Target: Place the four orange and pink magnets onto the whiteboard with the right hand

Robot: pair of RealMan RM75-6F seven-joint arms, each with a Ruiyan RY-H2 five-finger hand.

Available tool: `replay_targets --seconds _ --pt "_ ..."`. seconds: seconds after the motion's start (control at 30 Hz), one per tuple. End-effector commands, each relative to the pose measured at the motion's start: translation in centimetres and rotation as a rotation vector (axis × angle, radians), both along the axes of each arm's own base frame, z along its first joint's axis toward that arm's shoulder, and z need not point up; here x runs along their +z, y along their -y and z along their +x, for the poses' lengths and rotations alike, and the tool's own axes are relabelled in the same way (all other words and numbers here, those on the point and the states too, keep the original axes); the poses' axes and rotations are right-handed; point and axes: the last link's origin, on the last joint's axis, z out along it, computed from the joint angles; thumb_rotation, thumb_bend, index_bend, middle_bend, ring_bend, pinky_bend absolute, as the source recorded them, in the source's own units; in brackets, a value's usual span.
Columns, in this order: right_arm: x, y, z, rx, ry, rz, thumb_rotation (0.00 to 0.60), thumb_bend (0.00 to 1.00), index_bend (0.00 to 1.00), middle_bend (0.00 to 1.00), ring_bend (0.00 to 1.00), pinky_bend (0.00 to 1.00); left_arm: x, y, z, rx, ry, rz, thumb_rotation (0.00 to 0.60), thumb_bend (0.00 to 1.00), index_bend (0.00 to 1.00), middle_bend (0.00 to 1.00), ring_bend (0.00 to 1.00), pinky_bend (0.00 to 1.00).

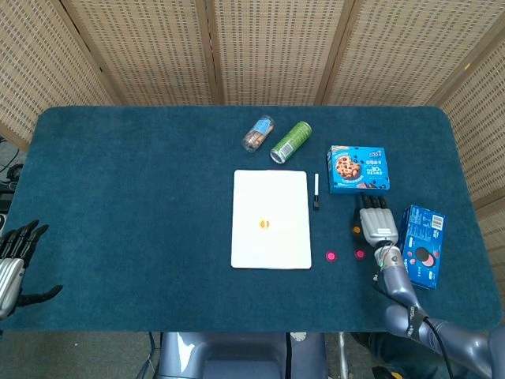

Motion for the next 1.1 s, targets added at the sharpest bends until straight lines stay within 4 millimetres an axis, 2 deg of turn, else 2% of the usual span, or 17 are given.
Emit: replay_targets --seconds 0.03,0.77,1.1 --pt "-0.07 0.00 0.02 -0.002 -0.005 0.004 0.600 0.31 0.39 0.00 0.00 0.00 0.02 -0.02 -0.01 0.001 0.000 0.001 0.600 0.00 0.00 0.00 0.00 0.00" --pt "-0.44 0.17 -0.10 -0.011 -0.015 0.012 0.600 0.31 0.39 0.00 0.00 0.00 -0.01 -0.04 -0.01 0.002 -0.001 0.001 0.600 0.00 0.00 0.00 0.00 0.00" --pt "-0.63 0.18 -0.06 -0.013 -0.001 0.013 0.600 0.32 0.44 0.00 0.00 0.00 -0.02 -0.01 -0.01 0.002 0.000 0.000 0.600 0.00 0.00 0.00 0.00 0.00"
